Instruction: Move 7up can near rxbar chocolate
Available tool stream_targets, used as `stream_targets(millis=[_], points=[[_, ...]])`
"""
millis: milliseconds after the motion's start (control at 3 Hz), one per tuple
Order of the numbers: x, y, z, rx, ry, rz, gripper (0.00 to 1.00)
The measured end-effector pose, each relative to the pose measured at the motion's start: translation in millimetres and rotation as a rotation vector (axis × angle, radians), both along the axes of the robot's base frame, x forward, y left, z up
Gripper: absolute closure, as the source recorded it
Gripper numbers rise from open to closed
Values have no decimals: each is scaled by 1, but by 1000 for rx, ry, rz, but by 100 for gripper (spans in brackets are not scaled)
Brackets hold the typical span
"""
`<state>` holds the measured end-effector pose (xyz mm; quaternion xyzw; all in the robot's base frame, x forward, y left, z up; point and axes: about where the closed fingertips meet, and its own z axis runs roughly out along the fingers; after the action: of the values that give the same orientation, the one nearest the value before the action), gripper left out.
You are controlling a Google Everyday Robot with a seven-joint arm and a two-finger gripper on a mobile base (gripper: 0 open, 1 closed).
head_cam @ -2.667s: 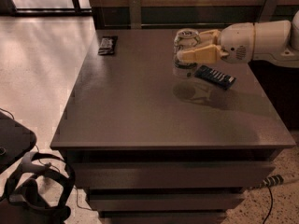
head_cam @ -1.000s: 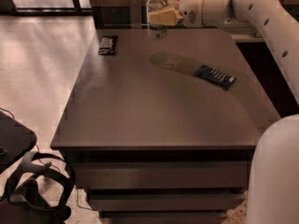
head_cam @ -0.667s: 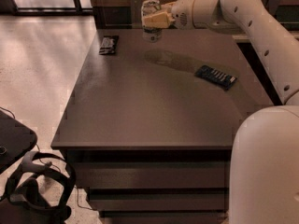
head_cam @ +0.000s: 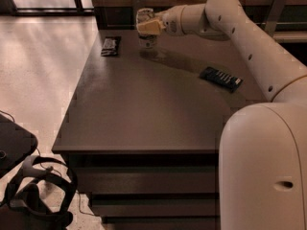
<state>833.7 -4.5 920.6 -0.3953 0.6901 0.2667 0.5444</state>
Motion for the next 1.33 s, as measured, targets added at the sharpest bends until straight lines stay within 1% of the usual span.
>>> stream_targets(millis=[333,667,1000,1333], points=[[6,17,-8,-36,-3,-24,100],[11,41,-14,-43,0,-13,100],[14,57,-18,-28,6,3,100],[21,72,-38,5,29,20,100]])
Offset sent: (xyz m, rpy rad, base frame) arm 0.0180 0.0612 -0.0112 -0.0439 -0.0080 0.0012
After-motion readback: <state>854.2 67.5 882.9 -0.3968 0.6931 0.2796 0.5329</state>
